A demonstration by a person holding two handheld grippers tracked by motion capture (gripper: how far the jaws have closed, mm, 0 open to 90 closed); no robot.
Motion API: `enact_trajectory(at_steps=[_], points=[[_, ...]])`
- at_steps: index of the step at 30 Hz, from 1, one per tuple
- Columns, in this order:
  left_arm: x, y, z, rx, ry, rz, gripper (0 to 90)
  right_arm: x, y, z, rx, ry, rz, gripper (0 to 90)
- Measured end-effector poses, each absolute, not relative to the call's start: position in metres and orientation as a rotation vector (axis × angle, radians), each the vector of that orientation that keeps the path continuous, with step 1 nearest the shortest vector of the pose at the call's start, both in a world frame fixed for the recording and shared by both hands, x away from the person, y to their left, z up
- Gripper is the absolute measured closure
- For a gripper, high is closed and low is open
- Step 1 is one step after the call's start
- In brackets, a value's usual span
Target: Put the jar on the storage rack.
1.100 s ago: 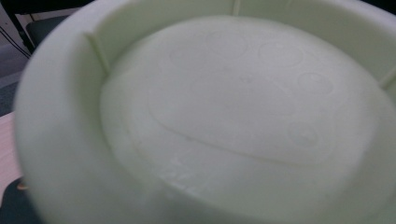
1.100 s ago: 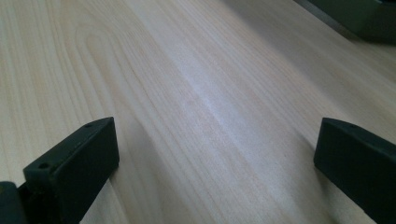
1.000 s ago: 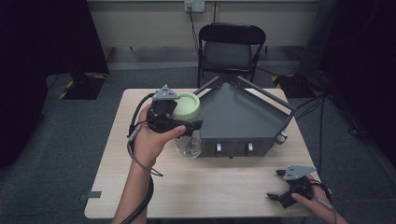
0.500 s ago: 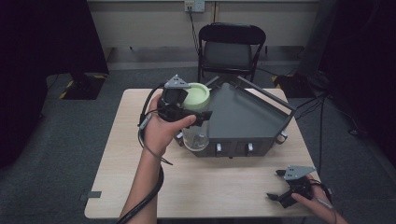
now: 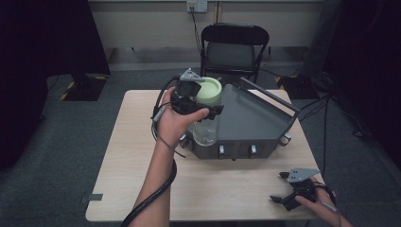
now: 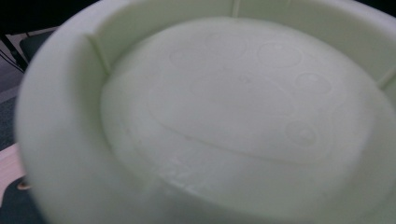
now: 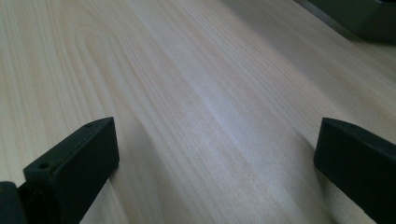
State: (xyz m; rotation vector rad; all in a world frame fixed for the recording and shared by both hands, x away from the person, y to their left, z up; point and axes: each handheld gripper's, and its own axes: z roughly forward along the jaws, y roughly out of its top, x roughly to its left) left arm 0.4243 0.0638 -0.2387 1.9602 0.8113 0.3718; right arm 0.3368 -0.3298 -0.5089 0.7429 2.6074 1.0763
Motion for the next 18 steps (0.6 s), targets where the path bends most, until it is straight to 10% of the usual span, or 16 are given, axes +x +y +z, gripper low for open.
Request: enact_trajectory(at_steps=[18], points=[[0.447, 0.035, -0.239, 1.958, 0.827, 0.401, 10.7, 0.337, -0.330, -0.509, 0.744, 2.607, 1.077, 0.0]])
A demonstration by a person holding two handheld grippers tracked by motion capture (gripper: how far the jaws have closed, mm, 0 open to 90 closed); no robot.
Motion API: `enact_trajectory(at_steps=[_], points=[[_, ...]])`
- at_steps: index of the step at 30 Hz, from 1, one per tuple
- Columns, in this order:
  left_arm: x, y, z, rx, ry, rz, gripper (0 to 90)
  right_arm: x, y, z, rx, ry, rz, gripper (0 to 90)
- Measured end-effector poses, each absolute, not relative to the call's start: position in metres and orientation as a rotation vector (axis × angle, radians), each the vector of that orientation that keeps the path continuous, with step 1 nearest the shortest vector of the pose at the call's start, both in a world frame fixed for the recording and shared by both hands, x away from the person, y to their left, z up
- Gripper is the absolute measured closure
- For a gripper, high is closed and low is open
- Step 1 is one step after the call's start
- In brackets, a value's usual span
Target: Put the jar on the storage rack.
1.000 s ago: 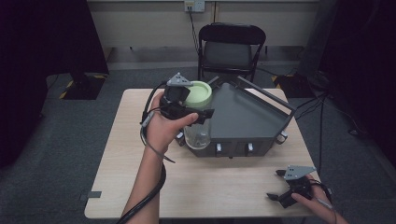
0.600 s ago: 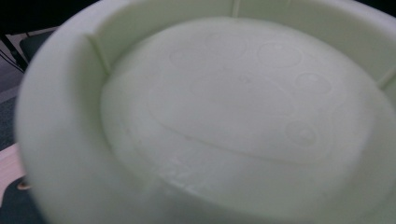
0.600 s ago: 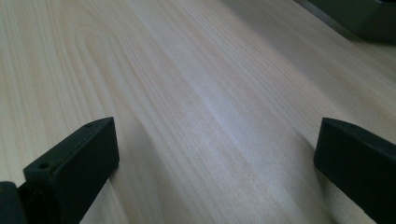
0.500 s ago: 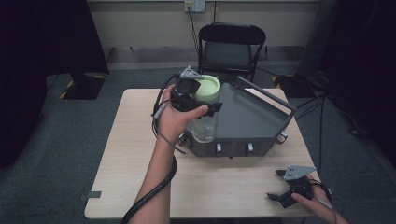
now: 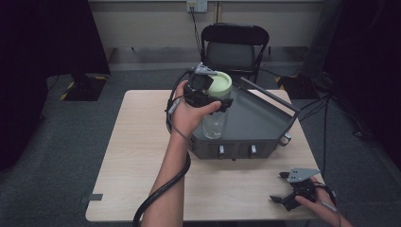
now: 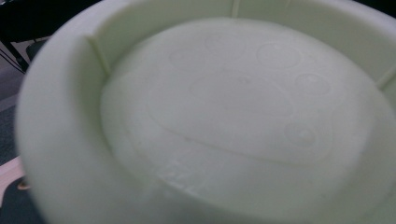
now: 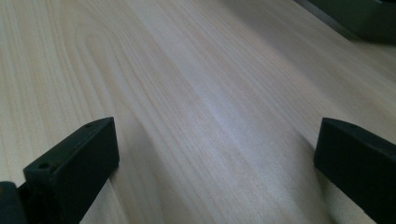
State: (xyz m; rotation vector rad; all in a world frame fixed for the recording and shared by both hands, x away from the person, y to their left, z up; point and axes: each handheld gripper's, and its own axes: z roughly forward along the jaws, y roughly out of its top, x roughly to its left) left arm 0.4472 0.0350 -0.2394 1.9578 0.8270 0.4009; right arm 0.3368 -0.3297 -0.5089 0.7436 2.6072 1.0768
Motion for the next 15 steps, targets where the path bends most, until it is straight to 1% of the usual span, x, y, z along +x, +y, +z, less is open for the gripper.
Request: enact_trajectory(at_steps=[15], points=[[0.465, 0.015, -0.245, 1.963, 0.843, 0.411, 10.7, 0.337, -0.330, -0.509, 0.744, 2.608, 1.076, 0.0]])
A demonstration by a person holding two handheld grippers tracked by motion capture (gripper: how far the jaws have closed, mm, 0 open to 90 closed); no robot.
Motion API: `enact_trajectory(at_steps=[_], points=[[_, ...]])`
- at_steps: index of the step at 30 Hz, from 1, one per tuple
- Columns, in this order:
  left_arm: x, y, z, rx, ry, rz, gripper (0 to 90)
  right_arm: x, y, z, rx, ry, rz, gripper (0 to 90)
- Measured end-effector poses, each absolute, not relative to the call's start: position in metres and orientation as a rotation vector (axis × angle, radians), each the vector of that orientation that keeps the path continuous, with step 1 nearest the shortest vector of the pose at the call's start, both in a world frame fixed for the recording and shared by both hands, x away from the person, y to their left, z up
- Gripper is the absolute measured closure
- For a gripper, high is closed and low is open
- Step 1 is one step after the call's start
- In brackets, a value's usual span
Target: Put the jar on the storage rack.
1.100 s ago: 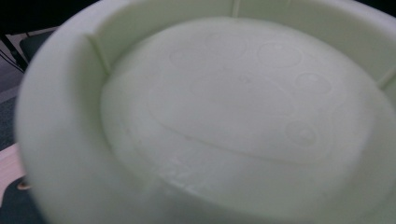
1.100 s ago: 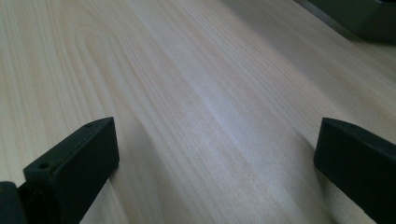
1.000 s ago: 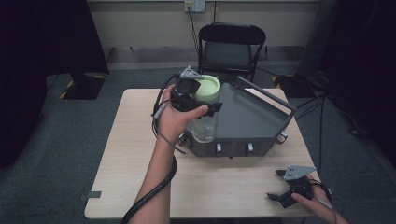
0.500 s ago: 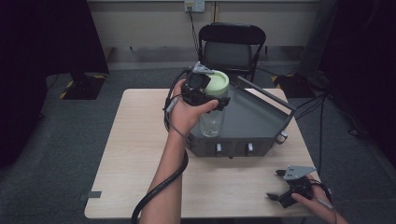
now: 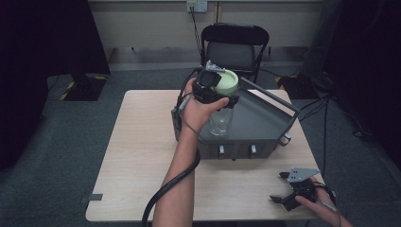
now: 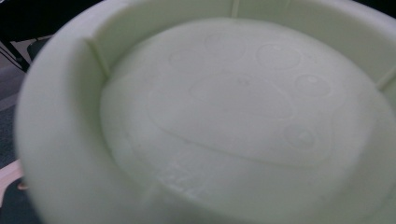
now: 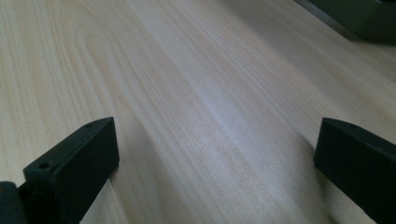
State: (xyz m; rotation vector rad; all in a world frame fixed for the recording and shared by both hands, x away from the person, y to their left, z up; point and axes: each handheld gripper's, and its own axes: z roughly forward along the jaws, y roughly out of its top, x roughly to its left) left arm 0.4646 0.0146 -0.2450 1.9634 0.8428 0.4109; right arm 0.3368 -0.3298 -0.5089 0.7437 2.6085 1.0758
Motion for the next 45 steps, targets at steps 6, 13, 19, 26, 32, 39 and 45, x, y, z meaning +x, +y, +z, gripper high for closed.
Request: enact_trajectory(at_steps=[6, 13, 19, 26, 32, 39, 45], points=[[0.471, 0.007, -0.249, 1.960, 0.848, 0.417, 10.7, 0.337, -0.330, -0.509, 0.744, 2.609, 1.076, 0.0], [0.481, -0.006, -0.253, 1.967, 0.860, 0.420, 10.8, 0.337, -0.330, -0.509, 0.744, 2.609, 1.076, 0.0], [0.489, -0.015, -0.257, 1.987, 0.865, 0.428, 10.8, 0.337, -0.330, -0.509, 0.744, 2.609, 1.076, 0.0], [0.495, -0.024, -0.261, 1.980, 0.875, 0.432, 10.8, 0.337, -0.330, -0.509, 0.744, 2.609, 1.076, 0.0], [0.500, -0.032, -0.264, 1.982, 0.874, 0.438, 10.8, 0.337, -0.330, -0.509, 0.744, 2.609, 1.076, 0.0], [0.505, -0.040, -0.266, 1.978, 0.878, 0.438, 10.8, 0.337, -0.330, -0.509, 0.744, 2.609, 1.076, 0.0], [0.508, -0.047, -0.270, 1.985, 0.872, 0.446, 10.8, 0.337, -0.330, -0.509, 0.744, 2.609, 1.076, 0.0]])
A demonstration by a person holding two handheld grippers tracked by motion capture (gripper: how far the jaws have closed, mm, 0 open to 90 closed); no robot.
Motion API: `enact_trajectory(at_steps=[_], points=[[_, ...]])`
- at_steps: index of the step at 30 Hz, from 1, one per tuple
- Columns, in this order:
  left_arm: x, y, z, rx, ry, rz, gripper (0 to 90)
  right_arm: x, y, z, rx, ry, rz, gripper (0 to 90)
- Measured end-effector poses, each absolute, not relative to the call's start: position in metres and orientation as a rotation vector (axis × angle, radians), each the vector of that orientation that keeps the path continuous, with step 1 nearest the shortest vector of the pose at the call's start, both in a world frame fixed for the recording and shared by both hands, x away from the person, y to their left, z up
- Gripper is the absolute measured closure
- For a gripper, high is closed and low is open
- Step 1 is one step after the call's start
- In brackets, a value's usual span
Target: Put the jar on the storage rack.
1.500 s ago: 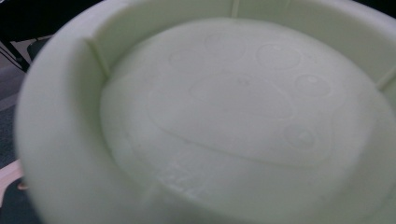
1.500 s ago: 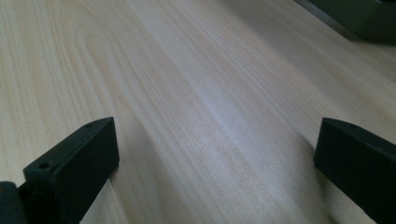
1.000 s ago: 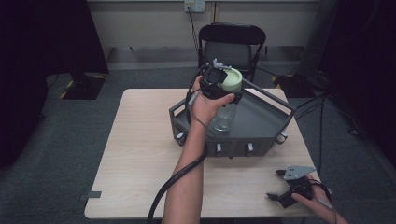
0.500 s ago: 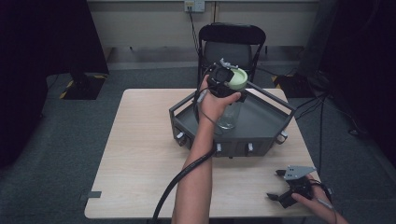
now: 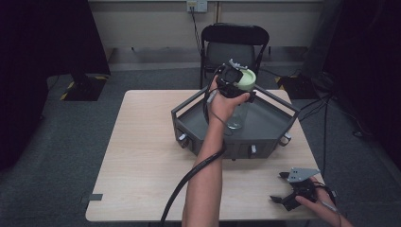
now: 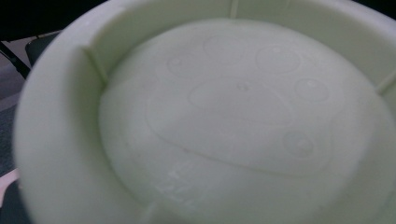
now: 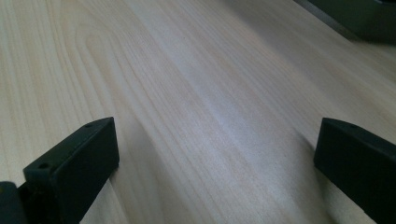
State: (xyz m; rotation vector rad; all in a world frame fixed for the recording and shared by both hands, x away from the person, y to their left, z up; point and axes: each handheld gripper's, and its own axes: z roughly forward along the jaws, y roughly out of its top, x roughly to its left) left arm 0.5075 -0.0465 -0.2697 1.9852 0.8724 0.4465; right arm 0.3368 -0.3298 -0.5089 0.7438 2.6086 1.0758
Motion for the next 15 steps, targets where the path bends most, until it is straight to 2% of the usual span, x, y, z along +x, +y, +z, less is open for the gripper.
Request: enact_trajectory(at_steps=[15], points=[[0.5083, -0.0429, -0.2758, 1.933, 0.848, 0.446, 10.2, 0.3367, -0.3298, -0.5089, 0.744, 2.609, 1.076, 0.0]])
